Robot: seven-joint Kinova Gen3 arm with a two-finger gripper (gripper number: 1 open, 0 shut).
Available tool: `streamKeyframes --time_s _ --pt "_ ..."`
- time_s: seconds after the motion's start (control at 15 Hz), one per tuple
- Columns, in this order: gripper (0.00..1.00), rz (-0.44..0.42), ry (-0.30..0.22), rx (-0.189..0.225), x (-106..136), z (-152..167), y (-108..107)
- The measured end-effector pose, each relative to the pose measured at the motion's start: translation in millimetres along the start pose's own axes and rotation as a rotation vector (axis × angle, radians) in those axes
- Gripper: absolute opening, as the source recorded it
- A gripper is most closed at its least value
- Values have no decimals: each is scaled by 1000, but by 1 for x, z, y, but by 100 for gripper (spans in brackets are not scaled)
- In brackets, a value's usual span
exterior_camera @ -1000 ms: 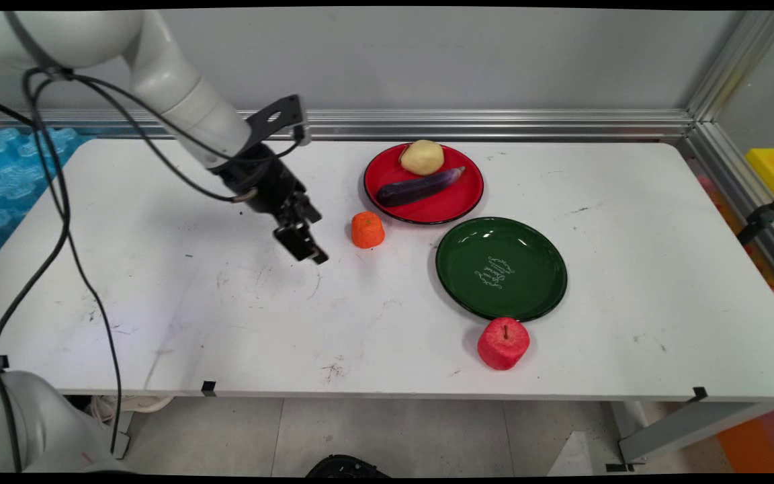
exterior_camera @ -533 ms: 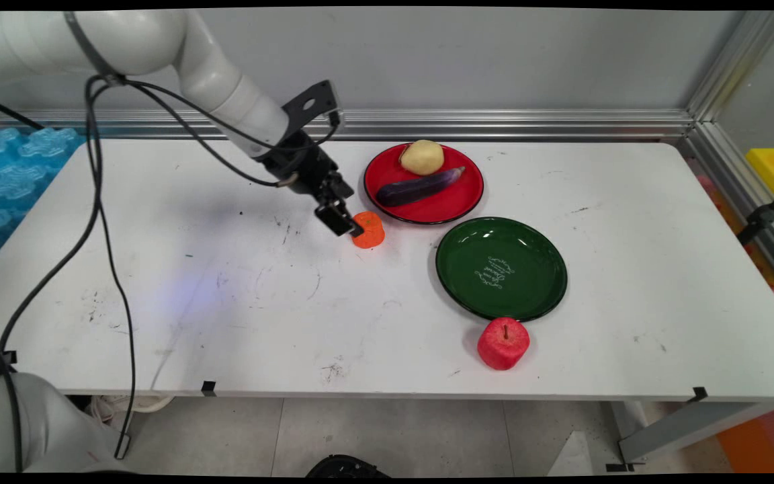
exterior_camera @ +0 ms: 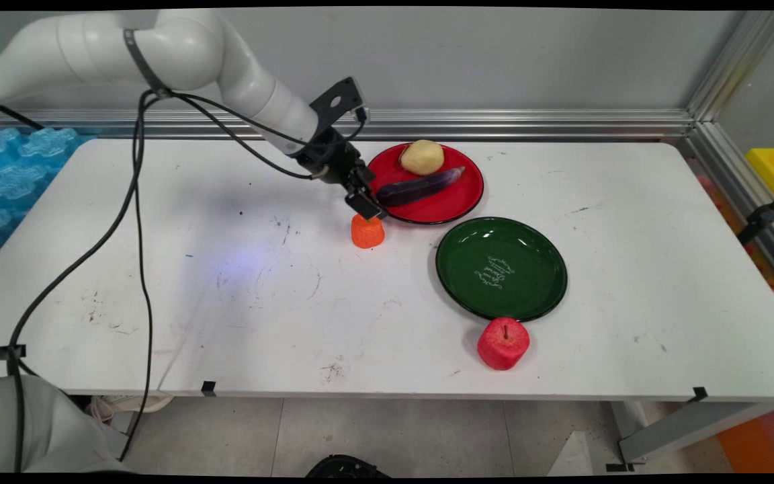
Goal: Pick up the eggplant from the red plate
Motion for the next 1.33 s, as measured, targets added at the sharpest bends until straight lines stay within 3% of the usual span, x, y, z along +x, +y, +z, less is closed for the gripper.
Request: streamKeyframes --time_s 1.33 --pt "100 -30 64 28 1 64 -46"
